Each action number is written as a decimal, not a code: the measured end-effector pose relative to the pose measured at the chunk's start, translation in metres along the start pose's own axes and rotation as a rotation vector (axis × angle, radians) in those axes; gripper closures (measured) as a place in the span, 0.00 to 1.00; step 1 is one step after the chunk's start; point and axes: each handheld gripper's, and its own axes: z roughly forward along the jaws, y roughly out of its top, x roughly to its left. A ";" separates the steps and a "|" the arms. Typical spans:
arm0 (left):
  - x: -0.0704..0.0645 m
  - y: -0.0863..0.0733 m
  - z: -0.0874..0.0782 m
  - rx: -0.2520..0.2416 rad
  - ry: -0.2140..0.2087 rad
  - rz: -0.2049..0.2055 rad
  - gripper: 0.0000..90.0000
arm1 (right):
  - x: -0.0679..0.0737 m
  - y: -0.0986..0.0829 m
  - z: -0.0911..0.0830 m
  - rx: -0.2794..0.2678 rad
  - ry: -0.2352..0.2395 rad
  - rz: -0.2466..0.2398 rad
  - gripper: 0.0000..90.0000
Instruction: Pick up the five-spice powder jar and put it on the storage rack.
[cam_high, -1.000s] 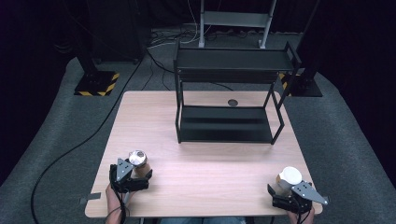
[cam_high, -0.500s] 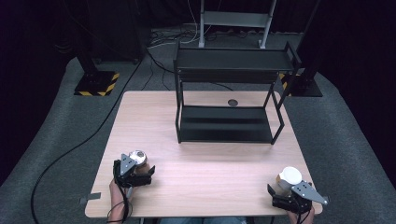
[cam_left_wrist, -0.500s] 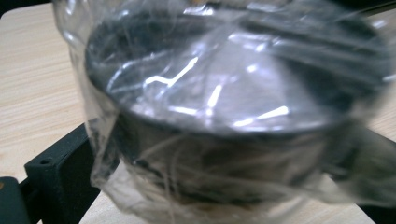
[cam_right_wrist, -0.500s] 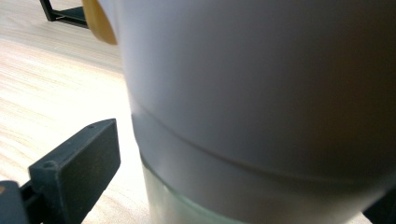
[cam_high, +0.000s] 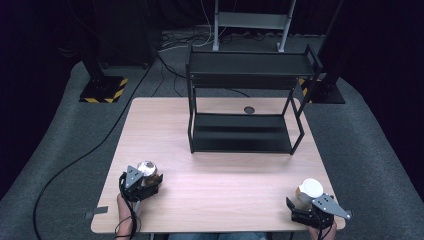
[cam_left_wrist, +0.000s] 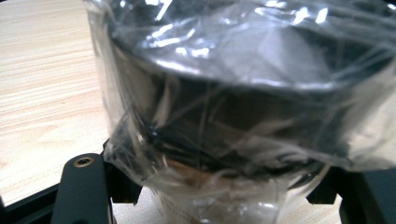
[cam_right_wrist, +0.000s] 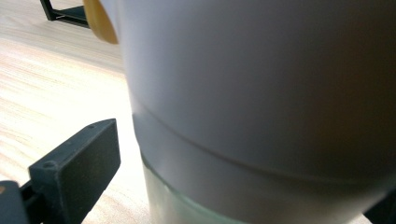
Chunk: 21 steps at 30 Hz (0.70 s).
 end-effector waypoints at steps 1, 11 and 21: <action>0.001 0.000 0.000 0.001 -0.008 -0.006 0.34 | 0.000 0.000 0.000 0.000 -0.002 0.000 0.00; 0.004 0.009 -0.003 -0.005 -0.035 -0.002 0.34 | -0.001 0.001 0.000 0.005 0.003 0.001 0.00; 0.004 0.024 0.000 -0.015 -0.065 0.020 0.34 | 0.000 0.001 0.001 0.007 -0.001 0.000 0.00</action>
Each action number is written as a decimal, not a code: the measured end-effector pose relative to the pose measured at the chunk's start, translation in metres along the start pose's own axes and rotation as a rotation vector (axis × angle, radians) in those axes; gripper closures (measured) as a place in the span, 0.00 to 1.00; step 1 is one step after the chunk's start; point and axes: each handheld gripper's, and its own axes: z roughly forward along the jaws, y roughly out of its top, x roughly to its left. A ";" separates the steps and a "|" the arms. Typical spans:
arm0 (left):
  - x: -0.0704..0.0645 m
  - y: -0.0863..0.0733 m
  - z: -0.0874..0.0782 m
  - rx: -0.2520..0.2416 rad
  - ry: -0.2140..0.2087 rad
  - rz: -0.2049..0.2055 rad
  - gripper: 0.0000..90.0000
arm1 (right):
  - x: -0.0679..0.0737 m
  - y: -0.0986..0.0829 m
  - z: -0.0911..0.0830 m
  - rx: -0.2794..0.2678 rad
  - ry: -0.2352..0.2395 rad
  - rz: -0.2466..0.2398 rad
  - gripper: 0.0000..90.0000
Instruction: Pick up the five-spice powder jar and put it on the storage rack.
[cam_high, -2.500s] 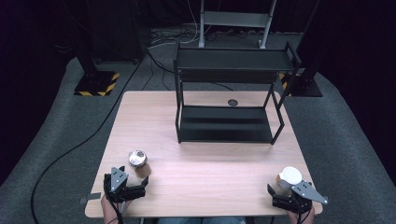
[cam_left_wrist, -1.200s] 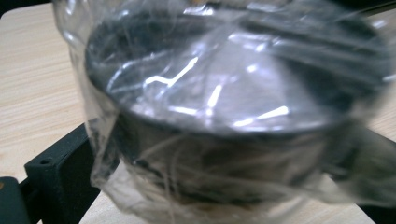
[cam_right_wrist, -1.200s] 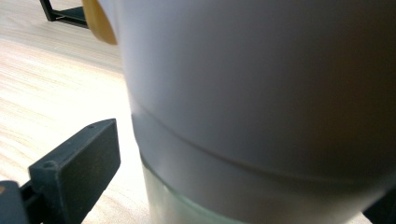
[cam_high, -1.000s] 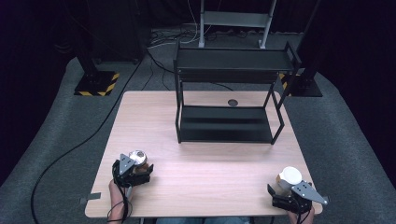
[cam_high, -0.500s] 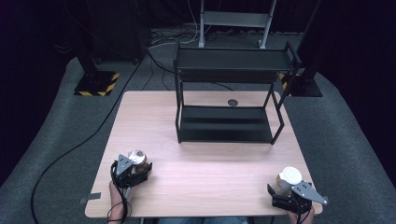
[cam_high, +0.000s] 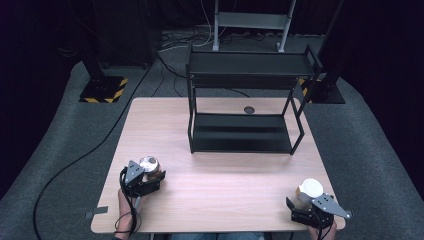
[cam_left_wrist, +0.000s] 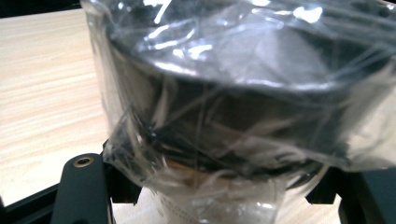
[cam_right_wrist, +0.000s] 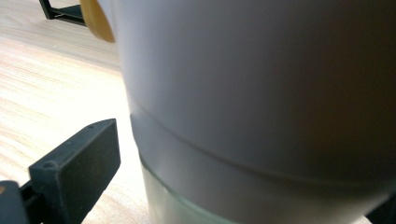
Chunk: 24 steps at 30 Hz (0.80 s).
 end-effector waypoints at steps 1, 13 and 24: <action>0.000 0.002 0.001 0.000 -0.006 0.003 0.34 | 0.000 0.000 0.000 0.000 0.000 -0.001 0.00; -0.002 0.024 0.010 0.013 -0.049 0.054 0.34 | 0.000 0.000 0.000 -0.001 -0.001 -0.003 0.00; -0.002 0.039 0.015 0.008 -0.086 0.089 0.34 | 0.000 0.000 0.000 0.002 0.003 0.000 0.00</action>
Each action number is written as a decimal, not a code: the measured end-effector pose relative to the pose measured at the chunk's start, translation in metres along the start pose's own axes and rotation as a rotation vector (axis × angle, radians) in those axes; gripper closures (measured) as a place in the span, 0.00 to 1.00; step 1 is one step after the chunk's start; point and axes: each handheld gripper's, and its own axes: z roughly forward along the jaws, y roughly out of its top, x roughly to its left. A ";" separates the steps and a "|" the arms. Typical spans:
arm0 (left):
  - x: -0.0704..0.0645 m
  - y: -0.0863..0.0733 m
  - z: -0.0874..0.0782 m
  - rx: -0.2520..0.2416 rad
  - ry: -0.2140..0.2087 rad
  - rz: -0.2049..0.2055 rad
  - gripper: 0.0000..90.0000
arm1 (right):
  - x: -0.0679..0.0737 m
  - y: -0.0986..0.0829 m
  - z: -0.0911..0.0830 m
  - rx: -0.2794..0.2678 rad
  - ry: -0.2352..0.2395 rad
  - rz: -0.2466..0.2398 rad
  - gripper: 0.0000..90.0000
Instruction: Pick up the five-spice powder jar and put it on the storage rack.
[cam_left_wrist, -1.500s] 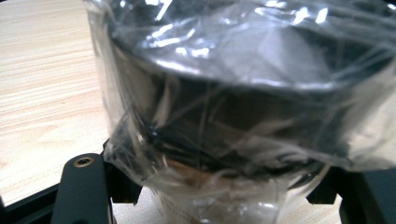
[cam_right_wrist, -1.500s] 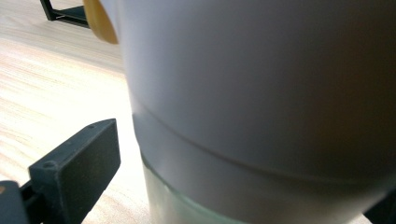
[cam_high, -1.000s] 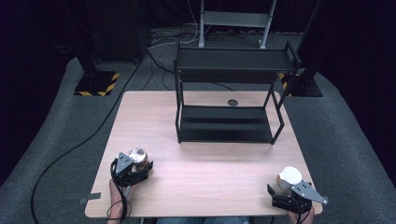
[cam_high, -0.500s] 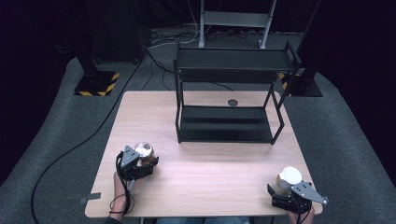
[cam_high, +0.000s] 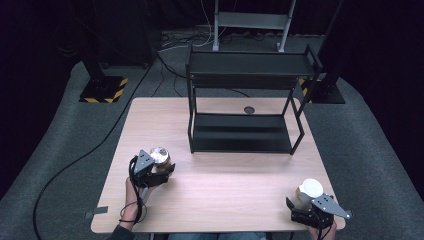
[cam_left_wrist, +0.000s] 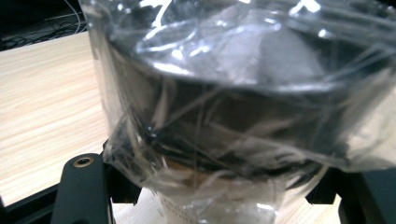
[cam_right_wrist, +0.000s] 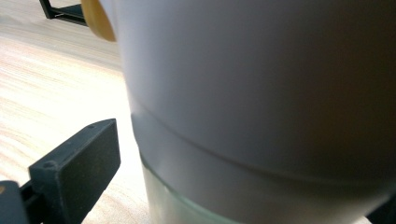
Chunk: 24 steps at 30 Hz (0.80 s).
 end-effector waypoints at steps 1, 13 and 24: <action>-0.001 0.004 0.002 0.004 -0.006 0.015 0.34 | 0.000 0.000 0.000 0.000 0.001 -0.001 0.00; -0.004 0.026 0.015 0.012 -0.046 0.081 0.34 | 0.000 0.000 0.000 0.000 0.000 0.001 0.00; -0.003 0.044 0.027 0.005 -0.102 0.102 0.34 | 0.000 0.000 0.000 0.003 0.000 0.003 0.00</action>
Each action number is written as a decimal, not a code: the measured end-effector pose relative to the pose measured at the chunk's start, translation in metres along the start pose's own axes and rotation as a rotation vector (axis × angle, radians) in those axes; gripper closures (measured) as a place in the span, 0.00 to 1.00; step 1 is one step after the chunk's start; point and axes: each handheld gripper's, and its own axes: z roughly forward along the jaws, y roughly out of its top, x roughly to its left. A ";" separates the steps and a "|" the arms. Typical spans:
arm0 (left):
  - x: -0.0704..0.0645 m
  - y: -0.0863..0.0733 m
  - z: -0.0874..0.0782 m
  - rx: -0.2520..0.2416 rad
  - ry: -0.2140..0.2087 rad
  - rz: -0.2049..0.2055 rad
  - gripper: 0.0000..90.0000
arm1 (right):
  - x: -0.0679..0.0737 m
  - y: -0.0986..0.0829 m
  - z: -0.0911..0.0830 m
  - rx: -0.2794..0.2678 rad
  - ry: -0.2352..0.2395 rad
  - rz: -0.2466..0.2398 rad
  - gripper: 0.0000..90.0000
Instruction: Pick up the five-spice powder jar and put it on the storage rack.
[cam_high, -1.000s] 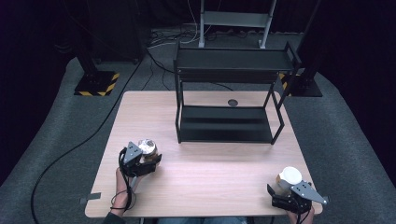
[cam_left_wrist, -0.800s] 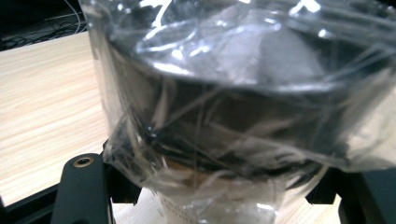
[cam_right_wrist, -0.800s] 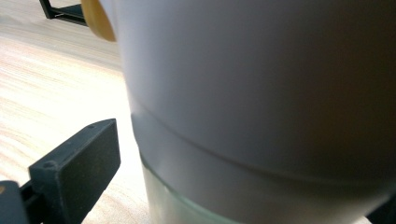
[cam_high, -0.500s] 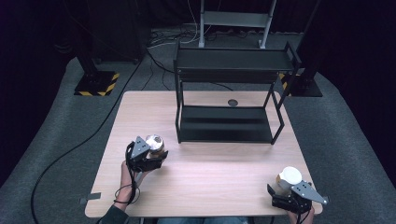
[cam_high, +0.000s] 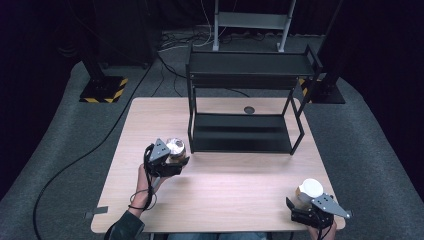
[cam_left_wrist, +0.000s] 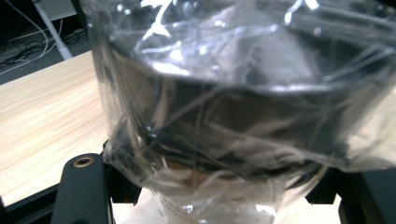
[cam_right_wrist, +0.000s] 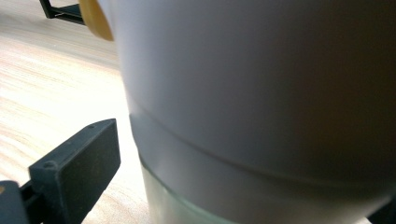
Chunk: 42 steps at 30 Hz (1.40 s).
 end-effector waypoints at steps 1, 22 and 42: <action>0.000 0.002 0.001 0.002 -0.003 0.003 0.34 | 0.000 0.000 0.000 0.000 0.001 0.000 0.00; 0.012 0.037 0.016 0.005 -0.082 0.044 0.34 | -0.001 0.000 0.000 0.002 0.004 0.000 0.00; 0.024 0.068 0.025 -0.001 -0.110 0.075 0.34 | -0.001 0.001 0.001 0.007 0.004 0.001 0.00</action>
